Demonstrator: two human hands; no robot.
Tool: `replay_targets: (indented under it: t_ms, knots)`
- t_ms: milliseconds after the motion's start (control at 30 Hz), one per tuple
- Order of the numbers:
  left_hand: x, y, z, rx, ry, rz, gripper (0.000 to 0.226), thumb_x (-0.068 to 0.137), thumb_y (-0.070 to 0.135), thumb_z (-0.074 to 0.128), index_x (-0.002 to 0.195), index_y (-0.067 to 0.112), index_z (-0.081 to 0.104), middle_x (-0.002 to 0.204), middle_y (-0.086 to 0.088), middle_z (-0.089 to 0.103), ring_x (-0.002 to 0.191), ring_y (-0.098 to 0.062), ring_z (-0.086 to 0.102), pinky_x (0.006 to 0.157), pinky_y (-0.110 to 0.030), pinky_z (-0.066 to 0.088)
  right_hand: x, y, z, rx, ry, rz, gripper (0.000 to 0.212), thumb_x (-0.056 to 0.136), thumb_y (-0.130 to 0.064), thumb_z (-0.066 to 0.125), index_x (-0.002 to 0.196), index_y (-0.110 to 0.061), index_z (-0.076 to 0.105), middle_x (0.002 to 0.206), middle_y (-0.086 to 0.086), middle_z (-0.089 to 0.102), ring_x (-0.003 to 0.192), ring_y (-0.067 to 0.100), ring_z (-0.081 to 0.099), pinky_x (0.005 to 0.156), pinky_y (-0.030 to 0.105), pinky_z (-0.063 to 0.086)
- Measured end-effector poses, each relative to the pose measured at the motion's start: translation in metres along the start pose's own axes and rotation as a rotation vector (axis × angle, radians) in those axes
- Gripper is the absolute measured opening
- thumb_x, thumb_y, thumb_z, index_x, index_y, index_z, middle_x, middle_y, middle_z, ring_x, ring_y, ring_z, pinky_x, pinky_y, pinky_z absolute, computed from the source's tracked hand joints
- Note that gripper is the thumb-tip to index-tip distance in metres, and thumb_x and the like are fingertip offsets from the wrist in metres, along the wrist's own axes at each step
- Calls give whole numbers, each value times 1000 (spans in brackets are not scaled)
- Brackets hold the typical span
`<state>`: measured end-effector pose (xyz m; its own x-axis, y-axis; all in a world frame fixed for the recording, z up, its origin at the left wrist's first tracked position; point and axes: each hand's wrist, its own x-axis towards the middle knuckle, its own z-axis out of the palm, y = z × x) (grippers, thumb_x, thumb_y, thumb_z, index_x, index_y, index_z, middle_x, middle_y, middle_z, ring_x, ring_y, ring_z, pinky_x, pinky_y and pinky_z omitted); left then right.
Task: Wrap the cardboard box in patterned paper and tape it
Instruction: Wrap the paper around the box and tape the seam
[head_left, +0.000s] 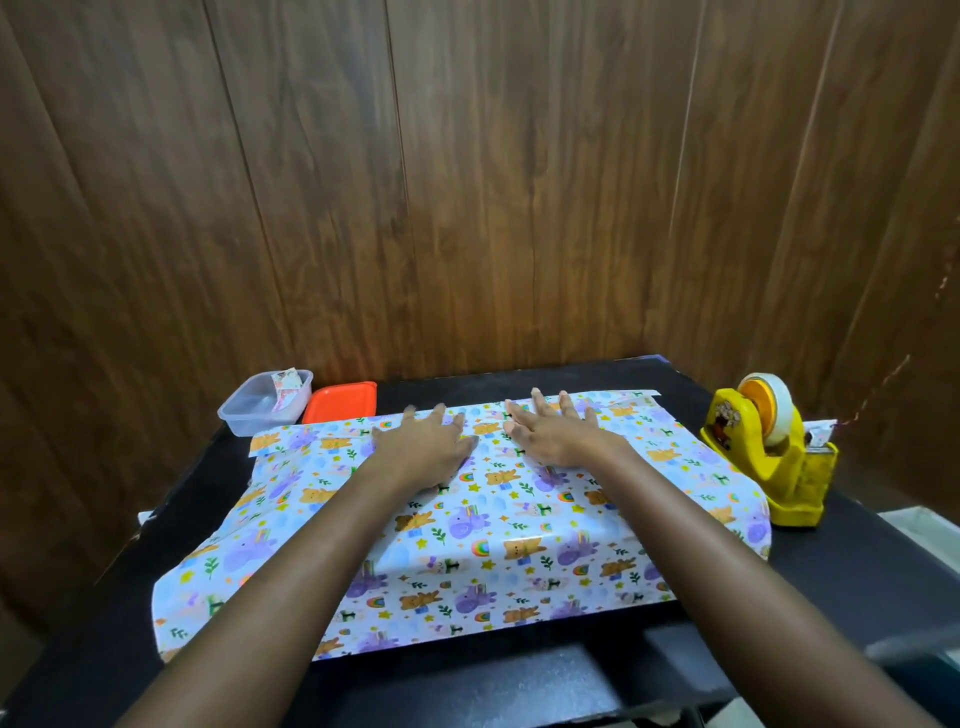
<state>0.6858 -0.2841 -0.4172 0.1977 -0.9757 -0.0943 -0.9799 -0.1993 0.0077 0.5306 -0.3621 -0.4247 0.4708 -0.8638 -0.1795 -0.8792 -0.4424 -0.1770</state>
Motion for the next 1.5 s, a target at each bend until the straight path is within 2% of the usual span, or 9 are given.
replay_targets:
  t_ms: [300, 500, 633, 800, 1000, 1267, 1333, 1433, 1500]
  knots:
    - [4, 14, -7, -19, -74, 29, 56, 94, 61, 18, 147, 43, 7, 157, 14, -1, 144, -34, 1, 107, -64, 18, -3, 10, -9, 87, 10, -79, 47, 104, -39, 18, 150, -29, 17, 160, -1, -4, 146, 29, -9, 114, 53, 0]
    - [5, 26, -7, 18, -62, 13, 76, 78, 83, 16, 145, 47, 12, 158, 1, 9, 141, -36, 20, 109, -56, 24, -17, 23, -15, 634, 333, -49, 31, 99, -10, 39, 118, -5, 64, 130, 7, 59, 116, 22, 54, 88, 27, 41]
    - [0, 57, -16, 77, -52, -1, 76, 83, 78, 16, 148, 39, 15, 154, -8, 25, 139, -33, 26, 110, -51, 27, -28, 36, -14, 826, 432, -14, 32, 94, 2, 39, 110, -1, 67, 122, 8, 63, 114, 21, 56, 88, 26, 42]
    - [-2, 72, -19, 89, -98, -57, 80, 82, 79, 16, 150, 35, 10, 154, -6, 24, 140, -34, 22, 108, -60, 24, -35, 55, -10, 1028, 511, 31, 30, 92, -1, 40, 95, -8, 69, 103, 12, 68, 93, 19, 62, 69, 27, 44]
    - [-3, 70, -16, 115, -88, -60, 81, 80, 81, 12, 149, 38, 8, 154, -3, 24, 142, -33, 16, 106, -68, 14, -37, 66, -6, 1192, 508, 7, 35, 92, 7, 34, 85, -5, 66, 94, 7, 65, 96, 21, 64, 64, 22, 42]
    - [2, 69, -16, 126, -104, -66, 84, 78, 83, 11, 149, 39, 6, 155, -2, 23, 142, -33, 18, 107, -67, 15, -54, 81, -12, 1361, 602, 94, 27, 93, 5, 39, 96, -4, 65, 108, 18, 67, 101, 25, 65, 85, 32, 50]
    - [3, 70, -14, 117, -98, -63, 83, 78, 82, 11, 149, 39, 6, 155, -2, 23, 142, -32, 16, 107, -67, 15, -64, 99, -15, 1298, 750, 124, 25, 91, 4, 42, 92, -7, 65, 104, 16, 68, 103, 27, 64, 86, 33, 49]
    - [7, 67, -11, 113, -79, -49, 83, 78, 83, 12, 149, 39, 6, 154, -2, 25, 142, -31, 18, 108, -64, 18, -85, 135, -16, 792, 1045, 343, 27, 86, -2, 45, 95, -8, 69, 105, 7, 68, 108, 25, 56, 84, 30, 41]
    - [10, 66, -10, 115, -88, -54, 85, 76, 84, 11, 149, 39, 4, 155, -2, 24, 142, -32, 19, 108, -64, 18, -96, 159, -14, 570, 1004, 565, 30, 89, -10, 44, 109, -10, 66, 115, 9, 63, 118, 28, 45, 91, 34, 37]
